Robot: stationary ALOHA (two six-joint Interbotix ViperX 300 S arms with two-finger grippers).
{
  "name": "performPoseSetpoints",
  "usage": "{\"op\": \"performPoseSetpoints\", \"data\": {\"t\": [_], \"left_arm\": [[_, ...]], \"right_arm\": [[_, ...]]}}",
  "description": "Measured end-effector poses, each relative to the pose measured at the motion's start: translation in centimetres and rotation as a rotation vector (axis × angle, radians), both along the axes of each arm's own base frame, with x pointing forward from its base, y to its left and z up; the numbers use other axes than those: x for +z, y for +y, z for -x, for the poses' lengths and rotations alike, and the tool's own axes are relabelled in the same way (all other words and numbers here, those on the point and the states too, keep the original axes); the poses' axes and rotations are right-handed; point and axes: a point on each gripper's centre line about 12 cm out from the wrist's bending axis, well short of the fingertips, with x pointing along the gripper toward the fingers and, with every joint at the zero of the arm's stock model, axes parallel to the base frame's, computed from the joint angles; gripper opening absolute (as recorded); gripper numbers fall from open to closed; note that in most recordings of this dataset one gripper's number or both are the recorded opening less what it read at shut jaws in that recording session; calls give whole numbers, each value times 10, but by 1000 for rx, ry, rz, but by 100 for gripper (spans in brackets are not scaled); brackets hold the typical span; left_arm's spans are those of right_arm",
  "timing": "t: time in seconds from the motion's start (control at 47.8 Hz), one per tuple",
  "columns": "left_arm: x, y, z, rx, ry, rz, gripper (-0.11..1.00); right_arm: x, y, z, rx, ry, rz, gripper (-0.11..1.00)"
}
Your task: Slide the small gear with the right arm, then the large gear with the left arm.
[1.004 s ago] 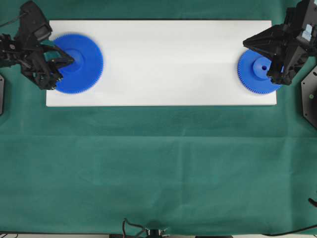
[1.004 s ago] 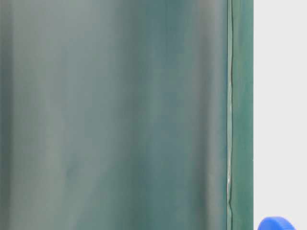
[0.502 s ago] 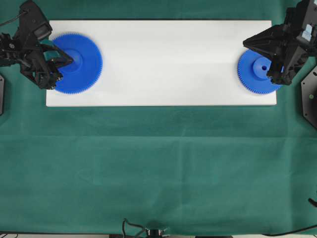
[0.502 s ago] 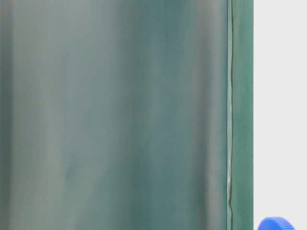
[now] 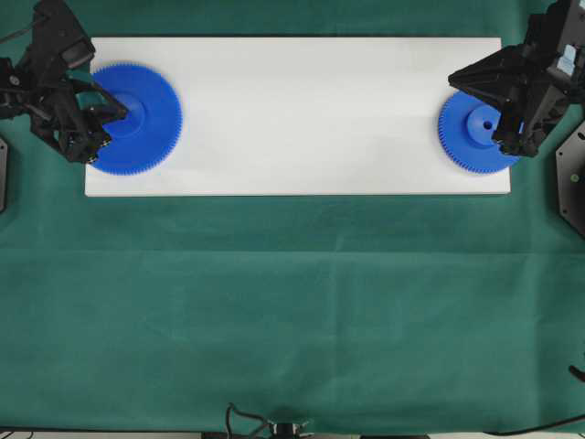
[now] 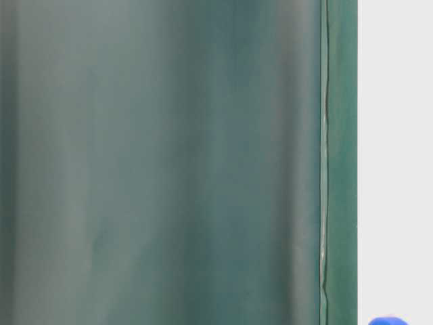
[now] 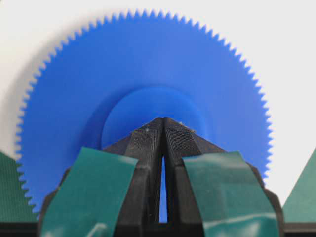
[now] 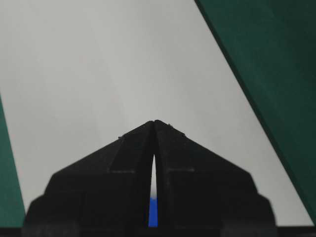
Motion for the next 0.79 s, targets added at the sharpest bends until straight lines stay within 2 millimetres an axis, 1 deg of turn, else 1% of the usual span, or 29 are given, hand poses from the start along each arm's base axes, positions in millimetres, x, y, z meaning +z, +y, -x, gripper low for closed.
{"op": "performPoseSetpoints", "data": {"t": [0.209, 0.356, 0.586, 0.795], "left_arm": [[23, 3, -9, -18, -62, -41, 0], [35, 4, -11, -57, -84, -92, 0], [44, 5, -15, -80, -101, -126, 0], [45, 6, -17, -80, -107, -129, 0]], "right_arm": [[0, 0, 0, 0, -1, 1, 53], [0, 0, 0, -1, 0, -1, 53], [0, 0, 0, 0, -1, 1, 53], [0, 0, 0, -1, -2, -1, 53]]}}
